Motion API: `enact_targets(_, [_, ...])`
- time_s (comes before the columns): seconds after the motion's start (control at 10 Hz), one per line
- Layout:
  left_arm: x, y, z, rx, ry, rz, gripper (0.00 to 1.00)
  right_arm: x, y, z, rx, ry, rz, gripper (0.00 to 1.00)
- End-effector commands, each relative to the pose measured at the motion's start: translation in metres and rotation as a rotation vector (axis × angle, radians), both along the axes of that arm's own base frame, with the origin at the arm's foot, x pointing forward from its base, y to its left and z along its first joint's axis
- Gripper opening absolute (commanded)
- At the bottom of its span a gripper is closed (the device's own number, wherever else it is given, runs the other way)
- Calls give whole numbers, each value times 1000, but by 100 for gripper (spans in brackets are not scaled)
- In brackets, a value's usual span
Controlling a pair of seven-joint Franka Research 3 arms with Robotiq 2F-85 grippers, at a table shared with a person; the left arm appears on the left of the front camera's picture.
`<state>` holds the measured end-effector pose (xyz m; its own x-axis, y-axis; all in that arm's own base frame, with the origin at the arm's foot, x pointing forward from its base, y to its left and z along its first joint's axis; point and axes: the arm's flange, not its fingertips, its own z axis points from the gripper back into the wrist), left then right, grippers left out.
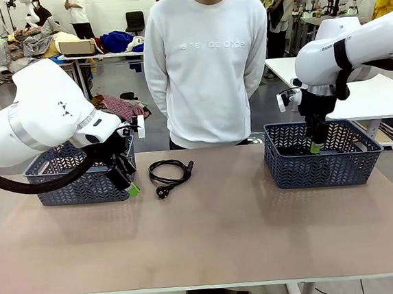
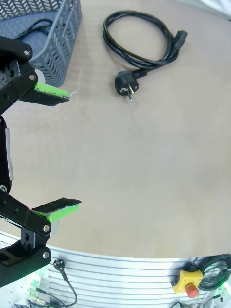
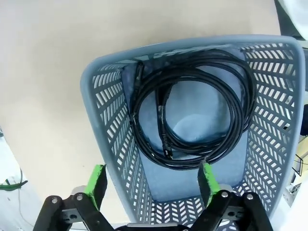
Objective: Organize the cables according to human instructions.
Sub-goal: Pick up a bundle of cables and place it in the basket indicated by the human.
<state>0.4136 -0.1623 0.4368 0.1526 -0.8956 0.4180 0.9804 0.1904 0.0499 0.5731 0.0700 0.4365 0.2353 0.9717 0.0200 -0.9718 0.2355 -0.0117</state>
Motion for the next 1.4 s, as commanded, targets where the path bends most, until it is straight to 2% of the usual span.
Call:
enact_targets(0.0, [-1, 2, 0, -11, -2, 13, 100, 9, -1, 6, 26, 9, -18, 100])
enact_targets(0.2, [-1, 2, 0, -11, -2, 13, 100, 13, 2, 7, 28, 7, -68, 100])
enact_targets(0.3, [-1, 2, 0, -11, -2, 13, 100, 5, 0, 3, 2, -2, -6, 100])
enact_targets(0.9, [-1, 2, 0, -11, -2, 13, 100, 7, 6, 10, 38, -8, -39, 100])
enact_targets(1.3, [-1, 2, 0, -11, -2, 13, 100, -35, 26, 36, 142, -31, -161, 100])
